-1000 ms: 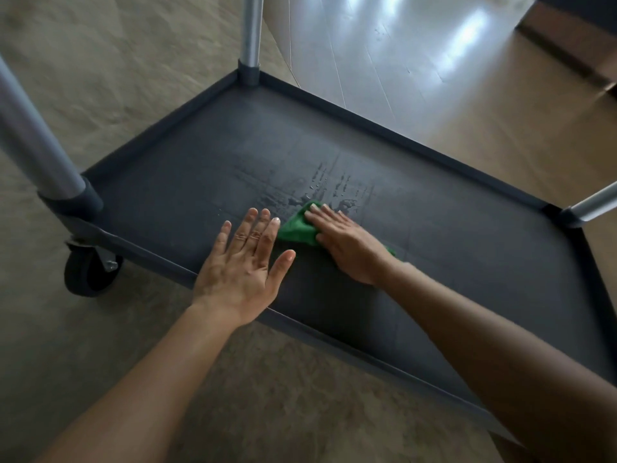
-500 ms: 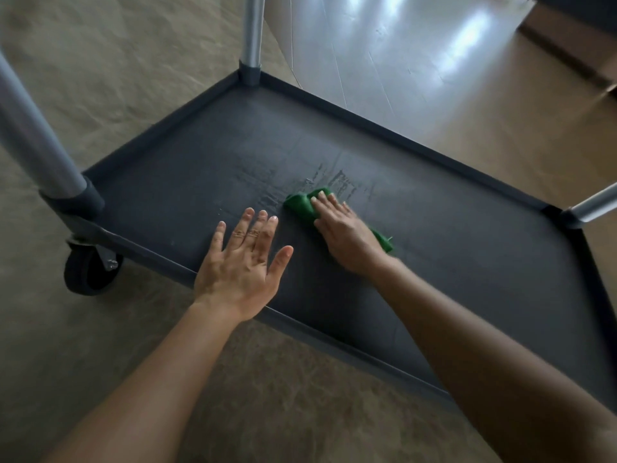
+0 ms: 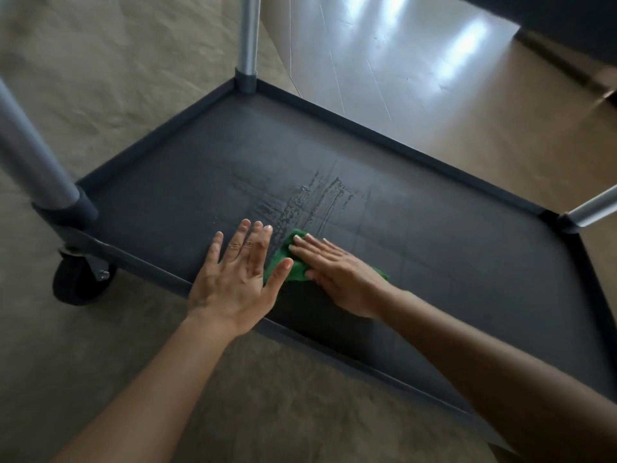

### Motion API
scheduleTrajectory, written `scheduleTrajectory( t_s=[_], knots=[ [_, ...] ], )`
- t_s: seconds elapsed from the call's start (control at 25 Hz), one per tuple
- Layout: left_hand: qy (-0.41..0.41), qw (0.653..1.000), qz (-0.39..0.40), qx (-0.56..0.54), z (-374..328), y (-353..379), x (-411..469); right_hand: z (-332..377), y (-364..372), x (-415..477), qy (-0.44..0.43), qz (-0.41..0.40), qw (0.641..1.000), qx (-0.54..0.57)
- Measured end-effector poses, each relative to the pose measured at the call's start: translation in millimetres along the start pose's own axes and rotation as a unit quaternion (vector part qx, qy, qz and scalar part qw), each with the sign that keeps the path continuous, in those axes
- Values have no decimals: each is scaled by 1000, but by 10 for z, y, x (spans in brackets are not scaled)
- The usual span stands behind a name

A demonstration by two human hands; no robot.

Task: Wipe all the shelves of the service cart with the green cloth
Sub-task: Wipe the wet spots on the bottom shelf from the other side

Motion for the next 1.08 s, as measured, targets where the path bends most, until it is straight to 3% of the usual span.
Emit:
scheduleTrajectory(
  t_s=[0.2, 0.32, 0.48, 0.8, 0.96, 1.08],
  knots=[
    [-3, 1000, -14, -3, 2, -1, -9, -1169, -309, 387, 224, -61, 973, -6],
    [-2, 1000, -23, 4, 8, -9, -2, -1348, -322, 421, 301, -75, 950, -18],
    [-6, 999, -37, 10, 12, -23, 2, -872, -236, 344, 240, -67, 967, -44],
    [-15, 999, -35, 4, 25, -21, 8, 647, 240, -279, 5, 19, 1000, -14],
    [-7, 1000, -28, 0, 18, 2, -21, 476, 161, -229, -37, 30, 999, 14],
    [-8, 999, -31, -2, 16, 1, -29, -169, -4, -4, 31, -11, 999, 6]
  ],
)
Point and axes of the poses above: each hand's wrist, its own x-axis towards the middle knuckle, its own y-axis out of the palm, z = x × y, the point moved 7 cm from there along x, towards the middle knuckle, and after that the axes turned 14 degrees about -y, right-handed, at the moved point
